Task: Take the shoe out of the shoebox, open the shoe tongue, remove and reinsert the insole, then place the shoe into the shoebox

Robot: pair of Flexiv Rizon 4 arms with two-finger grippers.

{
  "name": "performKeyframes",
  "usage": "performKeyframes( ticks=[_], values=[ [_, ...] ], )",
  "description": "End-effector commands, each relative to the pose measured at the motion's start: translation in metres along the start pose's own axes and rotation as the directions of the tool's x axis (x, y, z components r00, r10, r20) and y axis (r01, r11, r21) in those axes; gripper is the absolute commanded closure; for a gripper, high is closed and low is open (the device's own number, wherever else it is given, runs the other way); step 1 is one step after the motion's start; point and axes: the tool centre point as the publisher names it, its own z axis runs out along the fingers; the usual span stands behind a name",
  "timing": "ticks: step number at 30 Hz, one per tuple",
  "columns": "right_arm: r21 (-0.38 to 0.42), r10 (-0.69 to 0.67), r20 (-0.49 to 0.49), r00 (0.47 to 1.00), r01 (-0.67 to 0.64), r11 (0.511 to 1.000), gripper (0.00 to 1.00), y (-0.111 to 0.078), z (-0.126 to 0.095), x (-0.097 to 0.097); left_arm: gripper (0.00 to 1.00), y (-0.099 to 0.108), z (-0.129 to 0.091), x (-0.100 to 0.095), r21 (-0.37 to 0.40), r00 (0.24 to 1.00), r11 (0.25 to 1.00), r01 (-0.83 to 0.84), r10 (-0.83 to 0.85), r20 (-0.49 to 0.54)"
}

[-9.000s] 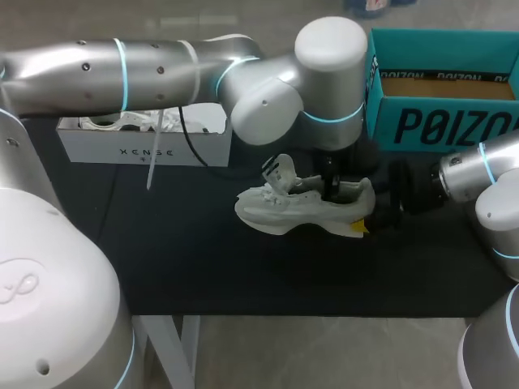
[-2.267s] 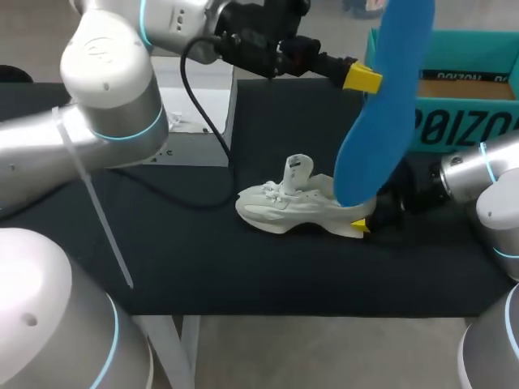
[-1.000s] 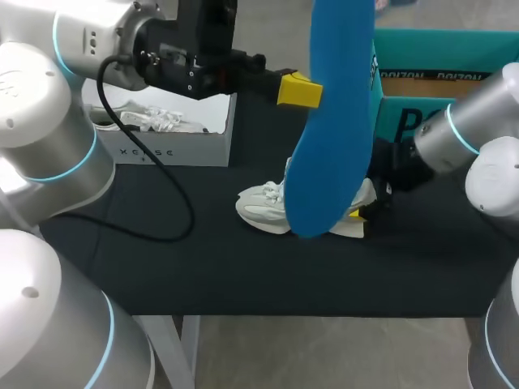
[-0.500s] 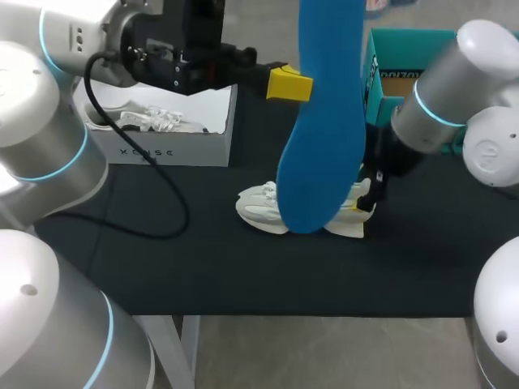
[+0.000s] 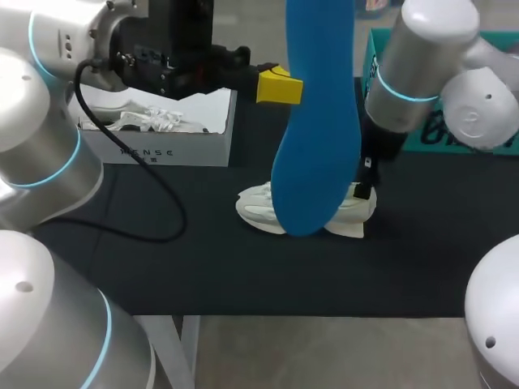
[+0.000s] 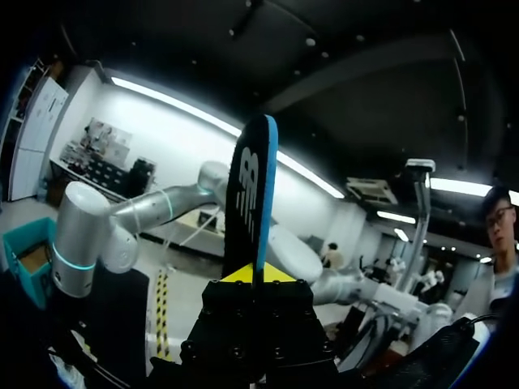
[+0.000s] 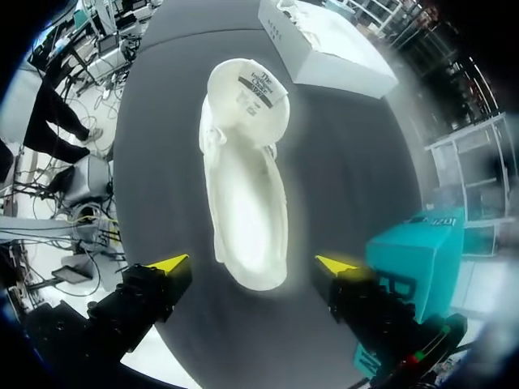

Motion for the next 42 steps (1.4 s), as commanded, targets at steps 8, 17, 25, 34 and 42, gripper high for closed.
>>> performKeyframes(
  ticks=[8, 17, 25, 34, 42],
  values=[
    [0.092, 0.001, 0.003, 1.0, -0.001, 0.996, 0.0, 0.003, -0.001, 0.001, 1.0, 0.002, -0.005, -0.004, 0.013, 1.0, 1.0, 0.024, -0.025, 0.006],
    [0.087, -0.029, -0.054, 0.998, 0.033, 0.996, 0.0, 0.008, -0.003, 0.003, 1.0, 0.003, -0.001, -0.005, 0.014, 1.0, 1.0, 0.027, -0.027, -0.006],
    [0.111, -0.029, -0.061, 0.998, 0.036, 0.993, 0.0, 0.009, 0.0, -0.002, 1.0, 0.003, 0.002, 0.002, 0.017, 1.0, 1.0, 0.022, -0.023, 0.007],
    [0.102, -0.023, -0.027, 0.999, 0.025, 0.994, 0.0, 0.019, 0.01, -0.02, 1.0, 0.003, 0.002, 0.002, 0.017, 1.0, 1.0, 0.022, -0.023, 0.007],
    [0.157, -0.028, 0.018, 0.999, 0.025, 0.987, 0.0, 0.039, 0.048, -0.038, 1.0, 0.003, 0.002, 0.002, 0.017, 1.0, 1.0, 0.022, -0.023, 0.007]
  ],
)
